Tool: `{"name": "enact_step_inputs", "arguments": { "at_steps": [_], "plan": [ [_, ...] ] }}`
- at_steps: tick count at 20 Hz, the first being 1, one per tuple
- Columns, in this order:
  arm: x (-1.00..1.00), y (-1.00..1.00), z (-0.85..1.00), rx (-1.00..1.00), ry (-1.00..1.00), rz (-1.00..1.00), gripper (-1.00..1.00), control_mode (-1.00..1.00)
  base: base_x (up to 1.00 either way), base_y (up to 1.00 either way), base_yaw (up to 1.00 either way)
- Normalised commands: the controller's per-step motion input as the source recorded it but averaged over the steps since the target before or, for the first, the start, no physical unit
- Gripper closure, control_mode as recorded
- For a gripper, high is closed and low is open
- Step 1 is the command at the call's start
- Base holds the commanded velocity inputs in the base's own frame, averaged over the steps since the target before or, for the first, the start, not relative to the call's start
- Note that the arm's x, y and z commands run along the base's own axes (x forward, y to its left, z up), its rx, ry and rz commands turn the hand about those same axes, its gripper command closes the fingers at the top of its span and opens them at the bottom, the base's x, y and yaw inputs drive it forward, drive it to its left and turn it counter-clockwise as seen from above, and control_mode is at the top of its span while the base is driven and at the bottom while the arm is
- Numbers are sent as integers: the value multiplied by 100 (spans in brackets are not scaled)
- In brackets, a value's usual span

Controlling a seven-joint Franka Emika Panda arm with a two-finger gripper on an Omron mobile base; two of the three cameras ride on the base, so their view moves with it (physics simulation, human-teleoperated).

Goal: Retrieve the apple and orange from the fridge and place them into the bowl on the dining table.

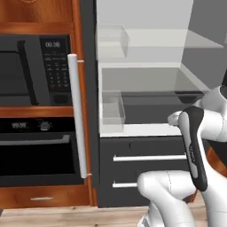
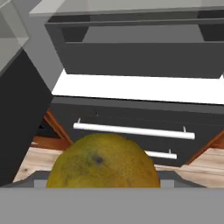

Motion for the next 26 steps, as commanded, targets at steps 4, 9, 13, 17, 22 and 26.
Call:
{"name": "enact_step_inputs", "arguments": {
  "at_steps": [4,9,13,17,22,26],
  "plan": [
    [0,0,0,0,0,0,100,100,-48,-18,2],
    [0,0,0,0,0,0,100,100,-4,-36,35],
    [0,0,0,0,0,0,100,100,0,-38,48],
    [0,0,0,0,0,0,100,100,-1,-26,52],
    [0,0,0,0,0,0,100,100,-5,-16,56],
    [0,0,0,0,0,0,100,100,-5,-15,59]
  ]
}}
